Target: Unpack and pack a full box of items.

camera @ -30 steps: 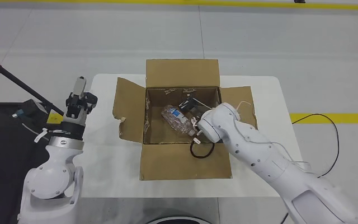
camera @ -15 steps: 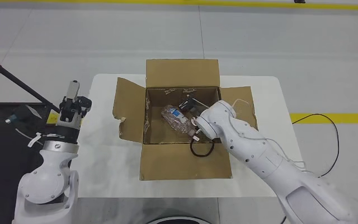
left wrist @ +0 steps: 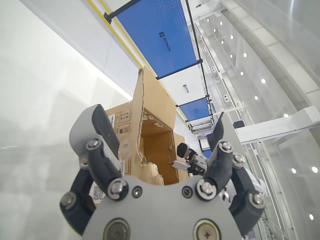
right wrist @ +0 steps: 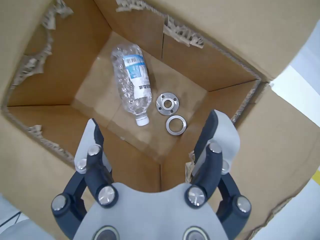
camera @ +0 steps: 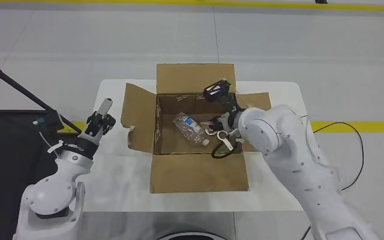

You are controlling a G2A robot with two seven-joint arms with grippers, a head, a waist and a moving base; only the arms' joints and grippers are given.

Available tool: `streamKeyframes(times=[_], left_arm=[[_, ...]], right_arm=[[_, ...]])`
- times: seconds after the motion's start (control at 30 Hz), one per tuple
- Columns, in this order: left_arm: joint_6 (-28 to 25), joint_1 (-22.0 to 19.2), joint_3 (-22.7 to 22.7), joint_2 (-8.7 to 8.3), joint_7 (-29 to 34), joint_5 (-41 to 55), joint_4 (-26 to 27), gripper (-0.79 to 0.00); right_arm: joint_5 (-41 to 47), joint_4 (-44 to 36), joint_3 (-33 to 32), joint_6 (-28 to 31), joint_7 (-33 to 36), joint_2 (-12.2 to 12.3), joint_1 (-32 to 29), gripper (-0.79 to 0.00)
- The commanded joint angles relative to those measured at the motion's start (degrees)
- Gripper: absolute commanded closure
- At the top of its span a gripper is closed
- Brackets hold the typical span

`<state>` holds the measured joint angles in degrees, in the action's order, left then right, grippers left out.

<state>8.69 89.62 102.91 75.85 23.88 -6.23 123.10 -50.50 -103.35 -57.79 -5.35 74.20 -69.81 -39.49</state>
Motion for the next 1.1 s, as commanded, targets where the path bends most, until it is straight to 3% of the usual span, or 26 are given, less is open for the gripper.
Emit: streamKeyframes(times=[0.0,0.3,0.53,0.77,1.07], left_arm=[[-0.51,-0.51,-0.82,-0.13,1.02,-0.37,-0.09,-0.785],[-1.57,-3.21,-5.46,-0.54,3.30,-1.56,-0.39,-0.785],[-1.08,-5.79,-9.52,-0.79,4.81,-2.69,-0.67,-0.785],[0.16,-8.49,-14.29,-1.02,6.97,-4.96,-2.56,-0.785],[2.15,-11.03,-18.56,-1.37,9.45,-8.12,-5.56,-0.785]], right_arm=[[1.81,-2.41,-4.57,-0.87,-1.21,0.56,-2.53,-0.785],[21.55,-2.70,-24.71,1.92,-2.06,2.62,-9.71,-0.785],[26.98,3.95,-35.25,4.52,-1.39,4.24,-11.93,-0.785],[30.94,14.56,-39.14,8.62,3.37,5.69,-11.21,-0.785],[31.83,30.26,-35.72,13.64,4.34,6.58,-6.67,-0.785]])
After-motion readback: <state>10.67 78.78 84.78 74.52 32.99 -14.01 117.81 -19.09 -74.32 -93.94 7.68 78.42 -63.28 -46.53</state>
